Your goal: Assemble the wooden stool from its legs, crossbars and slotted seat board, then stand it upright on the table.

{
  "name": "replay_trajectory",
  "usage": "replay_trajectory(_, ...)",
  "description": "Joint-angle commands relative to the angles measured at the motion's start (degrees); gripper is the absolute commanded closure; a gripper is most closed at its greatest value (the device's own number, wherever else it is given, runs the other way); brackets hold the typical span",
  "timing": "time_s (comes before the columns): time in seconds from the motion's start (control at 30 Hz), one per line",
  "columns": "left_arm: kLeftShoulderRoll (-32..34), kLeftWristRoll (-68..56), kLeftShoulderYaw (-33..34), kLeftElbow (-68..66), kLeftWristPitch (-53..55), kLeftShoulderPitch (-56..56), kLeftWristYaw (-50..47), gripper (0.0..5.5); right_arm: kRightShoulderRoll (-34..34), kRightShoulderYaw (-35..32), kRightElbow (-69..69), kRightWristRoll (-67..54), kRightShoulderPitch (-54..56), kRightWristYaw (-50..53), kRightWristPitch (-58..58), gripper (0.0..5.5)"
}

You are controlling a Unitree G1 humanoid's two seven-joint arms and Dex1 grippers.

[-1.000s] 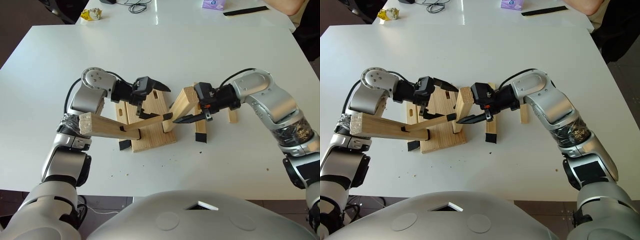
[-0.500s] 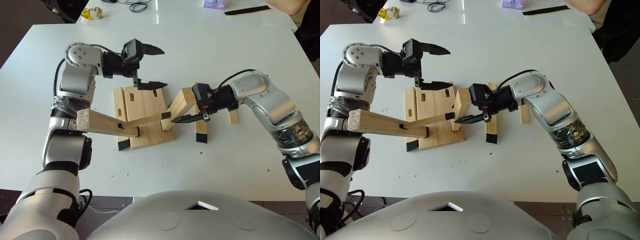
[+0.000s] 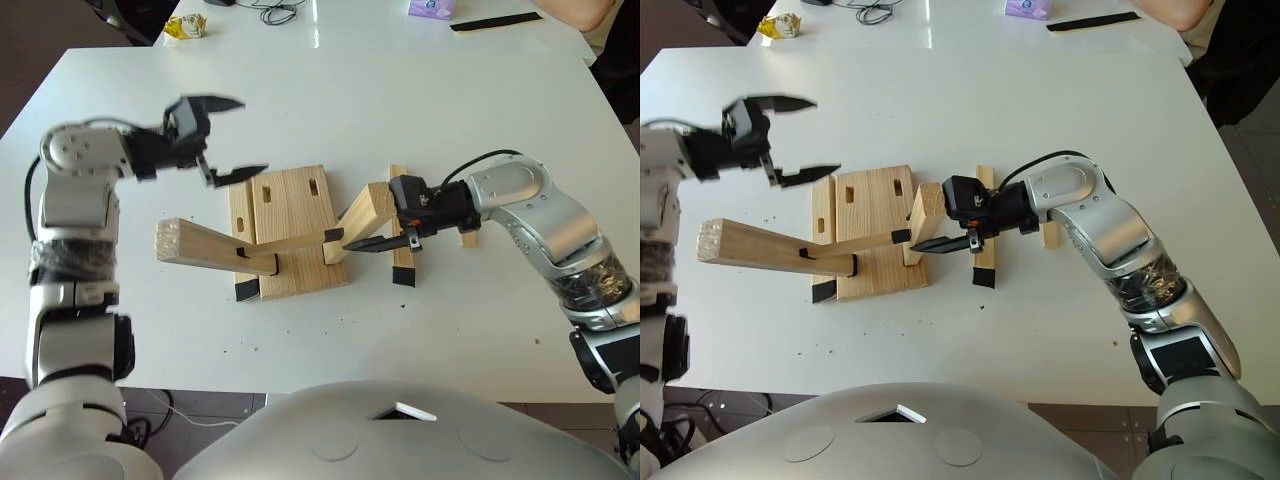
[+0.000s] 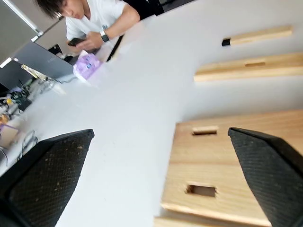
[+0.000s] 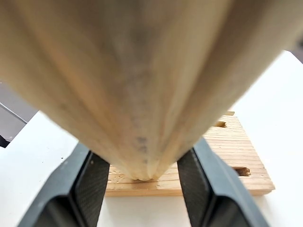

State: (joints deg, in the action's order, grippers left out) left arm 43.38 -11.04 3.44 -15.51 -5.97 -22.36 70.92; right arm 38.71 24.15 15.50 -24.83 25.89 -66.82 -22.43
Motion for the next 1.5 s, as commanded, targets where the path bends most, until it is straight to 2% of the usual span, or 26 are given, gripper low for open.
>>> replay_trajectory(0.03,2.59,1.43,2.95,-0.94,-3.62,2.97,-3.85,0.24,6.38,-0.68,-0.08,1.63,-6.21,-1.24,-5.44,3.48)
replay_trajectory(0.23,3.76,2.66,4.44,-4.43,-8.39,4.51,-7.57,0.24,12.14,-6.67,5.42,-2.56,-11.11,-1.31,-8.09,3.48)
replay_trajectory(0.43,8.43,-5.64,3.31,7.54,-9.52,16.03,5.87,0.24,14.11,-9.58,5.13,-3.38,-13.18,-0.35,-7.83,3.48)
replay_trajectory(0.53,9.57,-8.53,3.0,9.93,-7.15,16.23,9.39,0.24,14.92,-11.39,4.88,-3.33,-14.67,0.57,-7.49,3.48)
replay_trajectory(0.63,8.65,-10.63,2.25,11.19,-2.23,13.54,8.78,0.24,15.31,-12.5,5.83,-3.79,-16.18,0.89,-7.79,3.48)
replay_trajectory(0.8,6.58,-13.26,0.81,15.48,5.49,11.64,6.79,0.24,14.54,-11.46,6.82,-3.77,-16.3,1.32,-8.31,3.48)
replay_trajectory(1.1,6.65,-16.23,-1.0,18.28,14.24,9.28,9.24,0.24,13.8,-10.0,7.1,-3.67,-15.62,2.12,-8.72,3.48)
replay_trajectory(1.3,6.15,-16.93,-1.07,21.52,16.94,11.83,8.19,1.27,13.65,-8.68,6.03,-3.15,-14.32,1.3,-8.06,3.48)
replay_trajectory(1.43,6.56,-16.7,-0.99,21.88,17.17,12.44,8.2,1.29,14.14,-8.53,5.59,-2.94,-14.06,0.83,-7.74,3.48)
replay_trajectory(1.5,6.58,-16.75,-1.05,21.88,17.51,12.43,8.21,1.64,14.07,-8.35,5.41,-2.78,-13.89,0.81,-7.68,3.48)
